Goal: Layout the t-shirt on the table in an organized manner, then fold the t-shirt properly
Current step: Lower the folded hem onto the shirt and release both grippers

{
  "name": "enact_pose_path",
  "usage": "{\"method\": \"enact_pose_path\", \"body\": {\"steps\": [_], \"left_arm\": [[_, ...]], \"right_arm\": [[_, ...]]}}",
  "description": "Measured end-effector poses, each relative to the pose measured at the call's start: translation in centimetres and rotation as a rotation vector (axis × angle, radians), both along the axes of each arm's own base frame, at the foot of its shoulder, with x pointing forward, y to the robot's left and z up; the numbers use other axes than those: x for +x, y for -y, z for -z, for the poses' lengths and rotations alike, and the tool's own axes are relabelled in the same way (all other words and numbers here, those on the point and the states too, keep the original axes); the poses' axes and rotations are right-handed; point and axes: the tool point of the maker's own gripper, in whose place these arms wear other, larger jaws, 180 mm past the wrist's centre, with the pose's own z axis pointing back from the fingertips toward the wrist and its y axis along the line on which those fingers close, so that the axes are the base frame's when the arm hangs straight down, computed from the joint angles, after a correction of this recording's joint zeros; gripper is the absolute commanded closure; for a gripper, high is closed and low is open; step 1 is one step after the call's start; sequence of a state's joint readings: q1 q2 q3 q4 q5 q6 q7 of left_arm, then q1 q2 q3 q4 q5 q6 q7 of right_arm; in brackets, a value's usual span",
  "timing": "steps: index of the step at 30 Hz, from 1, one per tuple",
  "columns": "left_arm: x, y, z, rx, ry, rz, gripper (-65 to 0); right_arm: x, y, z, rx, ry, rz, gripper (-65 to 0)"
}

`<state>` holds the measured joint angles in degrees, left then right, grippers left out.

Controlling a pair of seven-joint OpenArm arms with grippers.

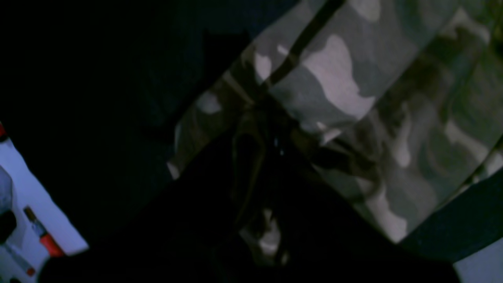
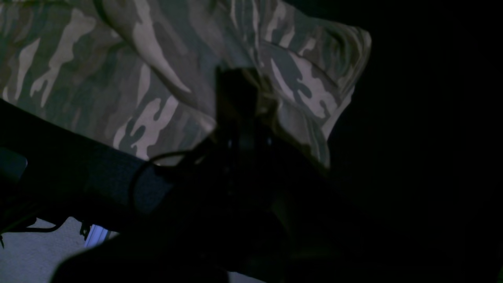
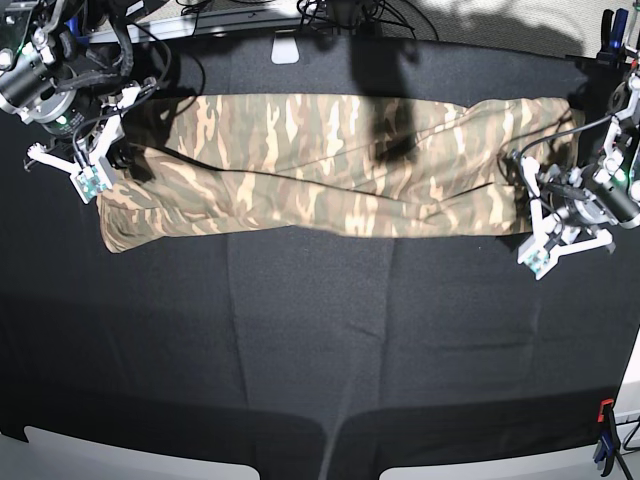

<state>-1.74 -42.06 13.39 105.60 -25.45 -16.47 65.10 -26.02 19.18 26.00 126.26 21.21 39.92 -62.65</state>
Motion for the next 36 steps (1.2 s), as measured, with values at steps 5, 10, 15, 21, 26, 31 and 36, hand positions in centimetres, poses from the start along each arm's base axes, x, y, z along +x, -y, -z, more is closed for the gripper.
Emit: {"method": "enact_pose_path", "body": {"steps": [5, 10, 15, 21, 26, 31, 36], "left_arm": [[-0.5, -0.4, 0.3, 0.019, -0.028, -0.007, 0.0], [-2.3, -1.5, 1.8, 0.087, -0.077, -0.018, 0.0], [-4.0, -2.2, 3.1, 0.124, -0.111, -0.043, 0.0], [-3.0, -2.3, 1.1, 0.170, -0.016, -0.066, 0.0], [-4.8, -0.5, 0.0, 0.169, 0.020, -0.012, 0.0], [-5.5, 0.3, -0.1, 0.157, 0.035, 0.006, 0.0], [-6.1, -0.1, 0.3, 0.173, 0.026, -0.011, 0.0]], "right_arm": [[-0.2, 0.9, 0.7, -0.031, -0.021, 0.021, 0.0], [-0.1, 1.4, 1.8, -0.005, -0.030, 0.037, 0.0], [0.0, 2.9, 3.6, -0.021, -0.034, 0.066, 0.0], [0.0, 3.2, 4.6, -0.006, -0.049, 0.081, 0.0], [1.4, 3.5, 3.9, -0.014, -0.017, 0.088, 0.0], [2.6, 2.9, 3.0, 0.026, 0.023, 0.082, 0.0], [2.3, 3.1, 3.4, 0.012, -0.001, 0.089, 0.0]]}}
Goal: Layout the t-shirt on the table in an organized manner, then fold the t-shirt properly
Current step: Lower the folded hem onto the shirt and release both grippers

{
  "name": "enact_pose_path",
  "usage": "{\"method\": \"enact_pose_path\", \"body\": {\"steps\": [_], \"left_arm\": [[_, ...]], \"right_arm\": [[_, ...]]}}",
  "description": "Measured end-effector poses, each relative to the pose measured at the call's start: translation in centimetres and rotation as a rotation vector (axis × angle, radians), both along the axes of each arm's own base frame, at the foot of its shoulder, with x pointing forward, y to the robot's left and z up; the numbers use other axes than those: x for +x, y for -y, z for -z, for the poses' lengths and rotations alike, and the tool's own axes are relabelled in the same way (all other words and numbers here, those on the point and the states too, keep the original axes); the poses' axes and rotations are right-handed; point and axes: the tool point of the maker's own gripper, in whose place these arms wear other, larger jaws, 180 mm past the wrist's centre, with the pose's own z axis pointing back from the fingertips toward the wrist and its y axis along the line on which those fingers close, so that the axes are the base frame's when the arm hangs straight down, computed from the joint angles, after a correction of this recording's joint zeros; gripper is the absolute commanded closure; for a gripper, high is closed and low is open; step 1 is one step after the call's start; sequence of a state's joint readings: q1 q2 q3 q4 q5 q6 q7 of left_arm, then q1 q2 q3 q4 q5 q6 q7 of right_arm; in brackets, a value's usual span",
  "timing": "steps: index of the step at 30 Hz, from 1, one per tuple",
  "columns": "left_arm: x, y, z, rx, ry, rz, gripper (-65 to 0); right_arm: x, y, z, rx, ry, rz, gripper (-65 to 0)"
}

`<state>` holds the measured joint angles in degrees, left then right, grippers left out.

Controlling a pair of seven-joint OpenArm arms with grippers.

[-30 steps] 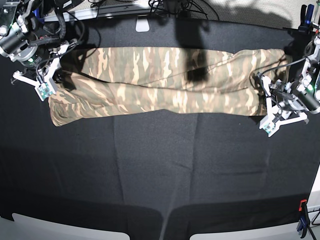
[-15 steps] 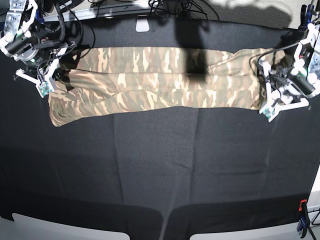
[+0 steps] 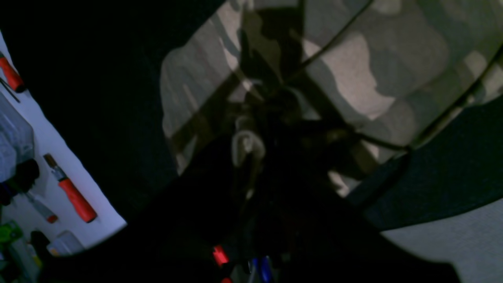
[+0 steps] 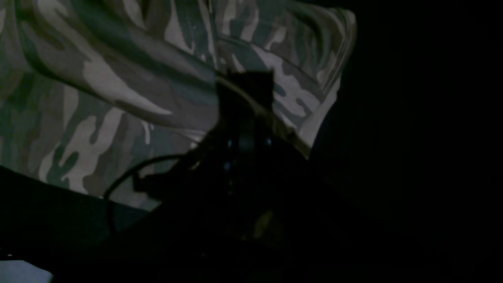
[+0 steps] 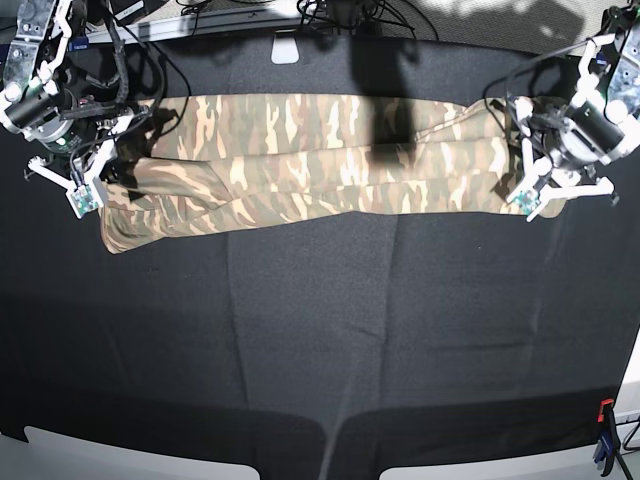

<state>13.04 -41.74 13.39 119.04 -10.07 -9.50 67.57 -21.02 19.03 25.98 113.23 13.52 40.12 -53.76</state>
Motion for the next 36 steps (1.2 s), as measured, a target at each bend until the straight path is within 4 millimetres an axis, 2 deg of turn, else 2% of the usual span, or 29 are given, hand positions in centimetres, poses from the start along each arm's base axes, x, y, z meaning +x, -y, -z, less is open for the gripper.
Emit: {"method": "enact_pose_path", "body": {"steps": [2, 5, 9, 11, 14, 20, 21, 23, 24, 26, 30, 34, 36], "left_arm": [[-0.9, -0.1, 0.6, 0.007, -0.017, -0.012, 0.0], [-2.1, 1.0, 1.5, -0.043, -0.025, 0.002, 0.0], [-1.2, 2.9, 1.0, -0.132, 0.084, 0.056, 0.0], [-1.4, 3.2, 1.2, -0.157, 0.096, 0.066, 0.0], [-2.4, 2.8, 2.2, -0.146, 0.057, 0.054, 0.0], [-2.8, 1.4, 3.8, -0.108, 0.014, 0.028, 0.0], [-3.0, 1.2, 3.9, -0.102, 0.005, 0.024, -8.1], [-3.1, 1.1, 4.0, -0.099, -0.003, 0.015, -24.5], [-3.0, 1.0, 4.0, -0.097, -0.001, 0.006, -29.5], [-2.7, 0.5, 3.8, -0.097, 0.022, -0.045, -32.7], [-2.5, 0.3, 3.7, -0.096, 0.033, -0.068, -32.7], [-2.7, 0.1, 3.8, -0.090, 0.025, -0.073, -32.7], [-2.6, -0.2, 3.5, -0.083, 0.033, -0.116, -32.7]], "right_arm": [[-0.1, 0.0, 0.1, 0.000, -0.006, 0.002, 0.0], [-0.2, 0.0, 0.3, 0.001, -0.012, 0.004, 0.0], [-0.2, 0.1, 0.2, 0.003, -0.011, 0.002, 0.0], [-0.2, 0.0, 0.3, 0.003, -0.011, 0.003, 0.0], [-0.2, 0.1, 0.3, 0.002, -0.011, 0.003, 0.0], [-0.1, -0.2, 0.2, 0.018, -0.008, 0.000, 0.0], [-0.1, -0.6, 0.2, 0.045, -0.006, -0.004, 0.0], [-0.3, -1.2, 0.2, 0.082, -0.017, -0.008, -17.1], [-0.3, -1.3, 0.2, 0.088, -0.018, -0.009, -24.5], [-0.2, -2.0, 0.0, 0.129, -0.008, -0.017, -33.2], [0.7, -3.9, -1.3, 0.251, 0.060, -0.046, -33.6], [0.8, -4.1, -1.4, 0.265, 0.060, -0.049, -33.6], [1.1, -4.7, -2.3, 0.282, 0.091, -0.066, -33.6]]}}
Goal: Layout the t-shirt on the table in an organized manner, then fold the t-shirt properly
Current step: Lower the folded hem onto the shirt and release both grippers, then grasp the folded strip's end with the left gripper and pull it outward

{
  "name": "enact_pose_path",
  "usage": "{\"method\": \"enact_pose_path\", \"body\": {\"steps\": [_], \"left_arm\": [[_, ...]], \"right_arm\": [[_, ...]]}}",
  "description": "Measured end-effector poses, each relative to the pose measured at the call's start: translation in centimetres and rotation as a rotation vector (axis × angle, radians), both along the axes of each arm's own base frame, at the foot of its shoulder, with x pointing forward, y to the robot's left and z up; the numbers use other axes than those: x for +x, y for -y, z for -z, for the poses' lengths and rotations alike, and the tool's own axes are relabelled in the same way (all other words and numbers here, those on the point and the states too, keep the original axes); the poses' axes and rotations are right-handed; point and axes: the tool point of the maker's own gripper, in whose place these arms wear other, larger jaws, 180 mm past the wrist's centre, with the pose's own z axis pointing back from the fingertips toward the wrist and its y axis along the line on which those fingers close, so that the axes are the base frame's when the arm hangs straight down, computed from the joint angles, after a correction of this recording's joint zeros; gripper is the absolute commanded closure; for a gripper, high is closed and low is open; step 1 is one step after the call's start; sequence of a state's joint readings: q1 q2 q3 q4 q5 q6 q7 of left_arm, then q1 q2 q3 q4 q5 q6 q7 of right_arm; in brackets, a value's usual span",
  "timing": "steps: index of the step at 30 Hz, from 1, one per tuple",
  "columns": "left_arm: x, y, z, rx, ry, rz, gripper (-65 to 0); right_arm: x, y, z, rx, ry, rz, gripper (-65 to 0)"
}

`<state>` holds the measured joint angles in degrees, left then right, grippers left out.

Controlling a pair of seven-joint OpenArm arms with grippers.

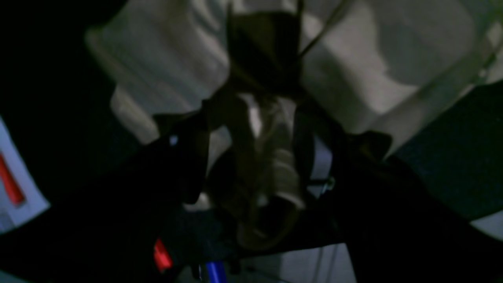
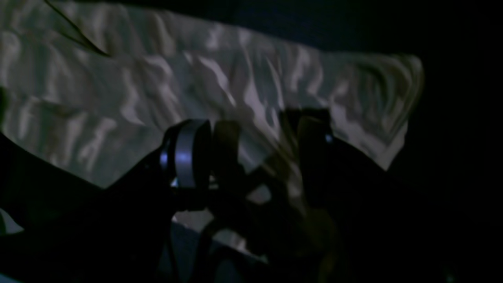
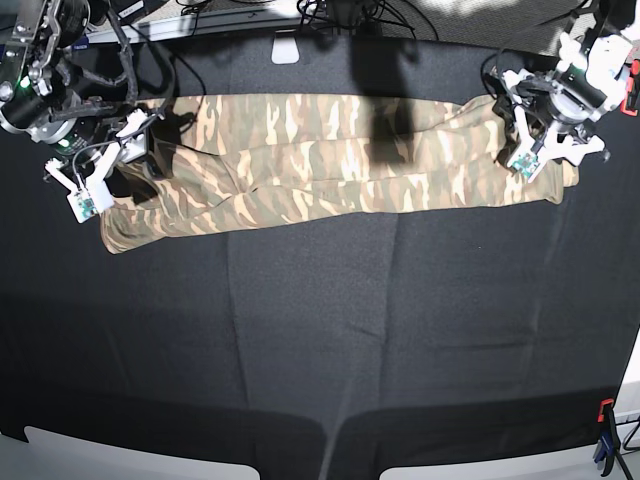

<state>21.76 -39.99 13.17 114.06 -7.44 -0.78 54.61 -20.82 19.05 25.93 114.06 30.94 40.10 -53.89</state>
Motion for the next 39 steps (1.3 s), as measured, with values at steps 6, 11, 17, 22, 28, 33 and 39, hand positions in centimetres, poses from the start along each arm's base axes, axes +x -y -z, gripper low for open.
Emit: {"method": "enact_pose_path", "body": {"steps": [6, 11, 17, 22, 28, 33, 39], "left_arm": [[1.1, 0.5, -2.9, 0.021, 0.093, -0.013, -32.7], [2.3, -1.0, -5.1, 0.109, 0.196, -0.072, -32.7], [1.1, -2.8, -2.1, 0.148, 0.114, -0.098, -32.7], [0.9, -4.8, 1.0, 0.173, 0.098, -0.101, -32.7], [0.7, -7.1, 1.7, 0.203, 0.102, -0.222, -32.6], [2.5, -5.4, -1.1, 0.167, 0.193, -0.206, -32.6], [4.1, -3.9, -2.6, 0.076, 0.230, -0.220, -32.6]], "right_arm": [[1.1, -1.6, -3.6, 0.001, 0.138, -0.048, -33.6], [1.2, -2.5, -5.5, -0.019, 0.195, -0.078, -33.6], [1.2, -2.7, -5.9, -0.026, 0.204, -0.084, -33.6], [1.2, -2.7, -5.9, -0.025, 0.204, -0.084, -33.6], [1.2, -2.6, -5.8, -0.028, 0.200, -0.084, -33.6], [1.2, -2.7, -5.8, -0.026, 0.201, -0.084, -33.6], [1.1, -2.6, -5.7, -0.031, 0.195, -0.083, -33.6]]}}
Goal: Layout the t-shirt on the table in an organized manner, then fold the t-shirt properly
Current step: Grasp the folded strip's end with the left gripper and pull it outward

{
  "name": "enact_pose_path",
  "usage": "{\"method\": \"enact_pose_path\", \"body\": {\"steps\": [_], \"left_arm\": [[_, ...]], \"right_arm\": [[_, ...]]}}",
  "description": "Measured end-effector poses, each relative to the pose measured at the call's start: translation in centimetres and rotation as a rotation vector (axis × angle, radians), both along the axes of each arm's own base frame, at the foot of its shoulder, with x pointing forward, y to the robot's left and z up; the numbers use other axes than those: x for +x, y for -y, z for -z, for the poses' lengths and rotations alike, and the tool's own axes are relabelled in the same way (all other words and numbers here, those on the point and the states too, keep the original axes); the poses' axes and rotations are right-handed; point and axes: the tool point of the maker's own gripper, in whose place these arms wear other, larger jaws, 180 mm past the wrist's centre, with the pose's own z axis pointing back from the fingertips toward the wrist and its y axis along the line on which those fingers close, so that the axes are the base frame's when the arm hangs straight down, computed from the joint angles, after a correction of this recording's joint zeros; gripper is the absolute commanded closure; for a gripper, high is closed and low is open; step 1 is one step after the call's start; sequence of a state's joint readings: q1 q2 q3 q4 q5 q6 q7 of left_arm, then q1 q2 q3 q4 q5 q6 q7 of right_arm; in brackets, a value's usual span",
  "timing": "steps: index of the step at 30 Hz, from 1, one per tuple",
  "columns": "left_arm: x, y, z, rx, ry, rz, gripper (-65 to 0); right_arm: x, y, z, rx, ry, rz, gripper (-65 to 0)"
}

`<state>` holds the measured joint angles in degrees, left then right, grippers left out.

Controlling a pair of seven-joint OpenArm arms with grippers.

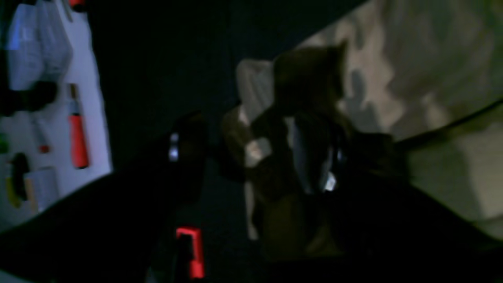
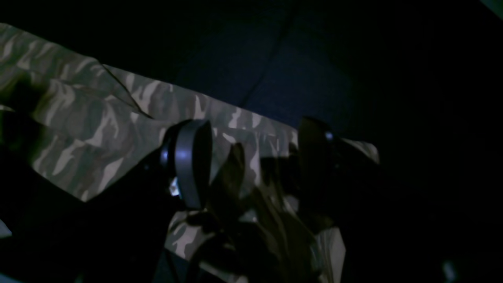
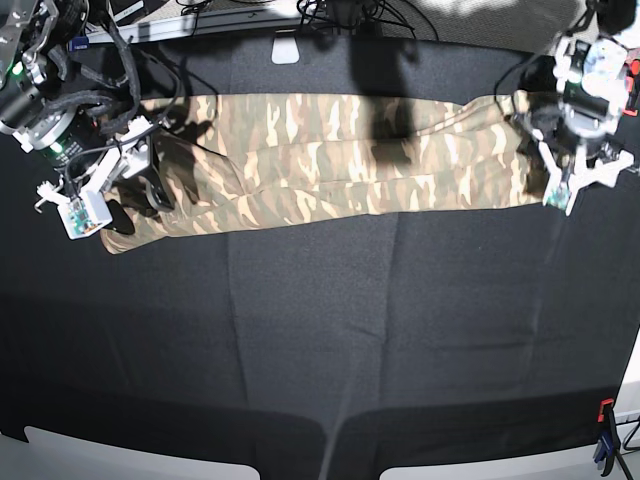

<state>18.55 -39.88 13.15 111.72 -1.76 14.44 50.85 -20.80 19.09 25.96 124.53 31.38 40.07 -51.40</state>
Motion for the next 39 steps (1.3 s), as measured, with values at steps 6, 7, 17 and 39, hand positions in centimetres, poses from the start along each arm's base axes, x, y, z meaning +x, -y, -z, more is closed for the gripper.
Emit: {"method": "enact_pose_path", "body": {"steps": [6, 7, 17, 39], "left_arm": [[0.5, -0.9, -0.6, -0.211, 0.005, -0.147, -32.6], [1.0, -1.3, -1.2, -0.255, 0.035, -0.169, -32.6], [1.4, -2.2, -3.7, -0.685, 0.018, -0.040, -32.6], [-2.1, -8.6, 4.2, -1.344, -0.113, -0.318, -32.7]], "right_arm": [[-0.3, -0.1, 0.2, 0.007, -0.002, -0.001, -33.6], [-0.5, -0.2, 0.3, 0.013, -0.009, 0.001, -33.6], [-0.8, -0.4, 0.7, 0.022, -0.023, 0.009, -33.6], [-0.9, -0.2, 1.0, 0.011, -0.038, 0.012, -33.6]]}}
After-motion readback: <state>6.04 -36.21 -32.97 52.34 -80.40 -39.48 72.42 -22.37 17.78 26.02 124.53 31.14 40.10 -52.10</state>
